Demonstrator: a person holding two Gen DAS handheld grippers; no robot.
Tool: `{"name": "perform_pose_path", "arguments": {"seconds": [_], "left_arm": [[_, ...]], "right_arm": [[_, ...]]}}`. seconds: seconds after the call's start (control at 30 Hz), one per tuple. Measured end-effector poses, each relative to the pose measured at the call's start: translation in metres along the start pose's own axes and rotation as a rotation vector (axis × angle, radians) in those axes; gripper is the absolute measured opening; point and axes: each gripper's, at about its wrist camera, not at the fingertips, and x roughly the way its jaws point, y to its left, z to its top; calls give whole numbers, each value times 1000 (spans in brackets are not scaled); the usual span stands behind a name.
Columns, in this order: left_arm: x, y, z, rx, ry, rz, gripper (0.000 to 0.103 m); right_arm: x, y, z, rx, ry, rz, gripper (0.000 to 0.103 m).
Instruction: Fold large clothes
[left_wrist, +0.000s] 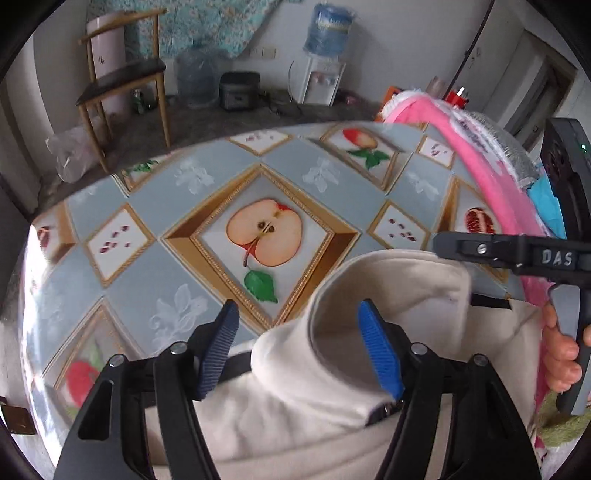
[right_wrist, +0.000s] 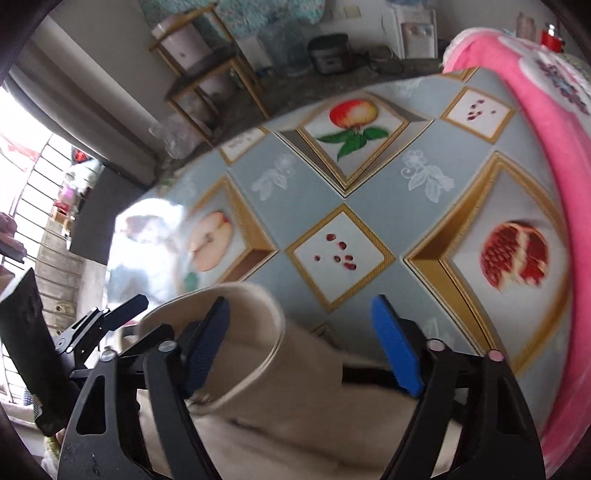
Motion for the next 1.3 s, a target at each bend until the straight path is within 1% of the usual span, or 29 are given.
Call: {"name": "perform_pose_path", "arguments": {"seconds": [0.03,0.07,0.1,0.13,0.17,0.2,0.27,0.3,0.4,0.43,0.53,0.57,0.6,0.63,0.7,0.73,0.77,0.8,0.83,0.87,0.93,1.0,1.03,1.07,1.1,1.2,1.3], "left_arm": [[4,0,1,0,6,9,47],[6,-1,2,2,7,15,34],[6,-2,2,6,5,13,27],[4,-4,1,19,-4,-9,15],[0,-7,0,38,-16,-13,11],[-5,-12,-2,65,-33,-5,10],[-20,-21,-9,122,-77,-1,8],[-24,-22,-10,133,-87,-6,8],[-47,-28,-25,162,-115,-37,7],[-50,-30,-28,173,-119,-39,7],[-64,-34,-49,218,-130,-42,7],[-68,-36,-57,236,-133,-42,7],[-70,-37,-65,255,-134,-41,7],[-71,-39,-72,275,-133,-36,7],[-70,-43,-89,311,-121,-23,7],[-68,-43,-95,323,-113,-18,7],[-66,-44,-101,334,-106,-11,7],[-64,-45,-105,341,-103,-5,7],[-63,-45,-110,346,-100,-2,8],[-62,-45,-113,344,-99,-1,8],[-61,-44,-117,331,-101,-3,8],[-62,-45,-118,323,-109,2,8],[-62,-45,-118,321,-110,6,8],[-62,-45,-119,318,-111,12,8],[-63,-46,-120,315,-112,16,8],[-68,-48,-121,303,-118,34,10],[-74,-51,-124,304,-124,51,11]], "right_arm": [[7,-1,1,-4,18,-2,54],[10,-2,1,-5,26,-5,40],[12,-2,1,-10,29,-3,33],[11,-1,-1,-20,26,10,17],[7,1,-4,-38,11,24,7],[2,3,-6,-51,1,29,6],[-14,11,-15,-105,-43,26,5],[-22,15,-20,-133,-61,22,5],[-45,25,-44,-220,-108,14,5],[-50,26,-50,-236,-115,10,5],[-64,28,-84,-294,-125,4,5],[-65,29,-94,-308,-121,5,5],[-61,33,-98,-314,-114,6,6],[-61,33,-111,-329,-97,2,10],[-62,33,-127,-352,-73,-14,12],[-66,34,-135,-369,-66,-20,18],[-70,35,-138,-376,-68,-5,28],[-78,35,-140,-380,-78,21,33],[-89,37,-139,-384,-103,68,38],[-96,38,-136,-381,-129,104,40],[-103,40,-126,-347,-161,159,41],[-97,42,-113,-304,-165,181,41],[-90,44,-108,-283,-156,189,37],[-78,46,-102,-262,-136,196,32],[-66,49,-99,-252,-114,200,30],[-33,53,-101,-228,-38,187,28],[-13,51,-112,-206,20,179,28]]}}
